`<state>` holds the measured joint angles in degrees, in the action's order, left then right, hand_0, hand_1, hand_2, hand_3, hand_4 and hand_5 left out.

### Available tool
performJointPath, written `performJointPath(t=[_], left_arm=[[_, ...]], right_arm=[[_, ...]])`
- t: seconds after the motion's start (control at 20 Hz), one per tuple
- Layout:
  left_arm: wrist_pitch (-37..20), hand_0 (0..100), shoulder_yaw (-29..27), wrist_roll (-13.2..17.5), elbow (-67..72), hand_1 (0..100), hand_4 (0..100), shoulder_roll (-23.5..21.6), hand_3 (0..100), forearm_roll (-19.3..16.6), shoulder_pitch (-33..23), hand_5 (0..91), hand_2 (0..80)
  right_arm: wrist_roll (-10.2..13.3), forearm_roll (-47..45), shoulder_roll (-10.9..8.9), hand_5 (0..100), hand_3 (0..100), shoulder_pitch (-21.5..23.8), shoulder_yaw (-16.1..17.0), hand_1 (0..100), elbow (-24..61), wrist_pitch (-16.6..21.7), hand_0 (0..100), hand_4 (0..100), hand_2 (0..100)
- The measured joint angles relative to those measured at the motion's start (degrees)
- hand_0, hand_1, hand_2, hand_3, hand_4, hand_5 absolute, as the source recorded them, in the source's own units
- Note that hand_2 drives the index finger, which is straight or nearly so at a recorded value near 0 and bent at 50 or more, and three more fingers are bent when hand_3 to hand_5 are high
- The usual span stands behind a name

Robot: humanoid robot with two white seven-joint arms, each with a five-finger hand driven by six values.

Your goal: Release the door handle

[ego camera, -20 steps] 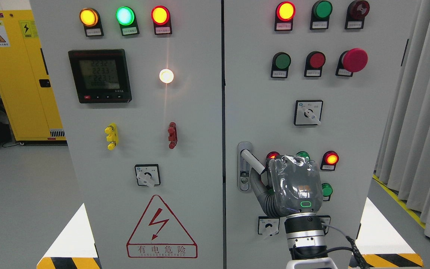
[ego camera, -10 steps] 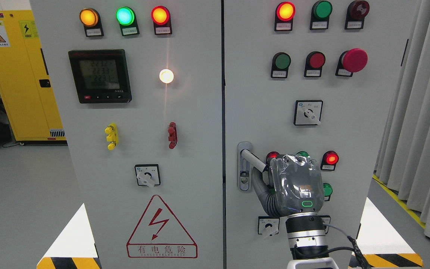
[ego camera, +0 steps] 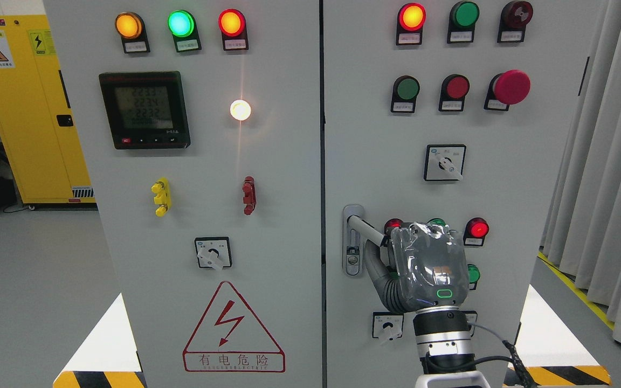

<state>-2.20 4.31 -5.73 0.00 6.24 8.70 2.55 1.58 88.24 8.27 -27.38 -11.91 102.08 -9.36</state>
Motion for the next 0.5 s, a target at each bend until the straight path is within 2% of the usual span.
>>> performJointPath(t=[0.5], left_arm=[[0.00, 12, 0.00, 0.00, 0.00, 56, 0, 0.00, 0, 0.00, 0.00, 0.0, 0.0]], right_arm=[[-0.19, 0.00, -0.05, 100, 100, -0.21, 0.03, 46, 0.09, 0.00, 60, 100, 96]])
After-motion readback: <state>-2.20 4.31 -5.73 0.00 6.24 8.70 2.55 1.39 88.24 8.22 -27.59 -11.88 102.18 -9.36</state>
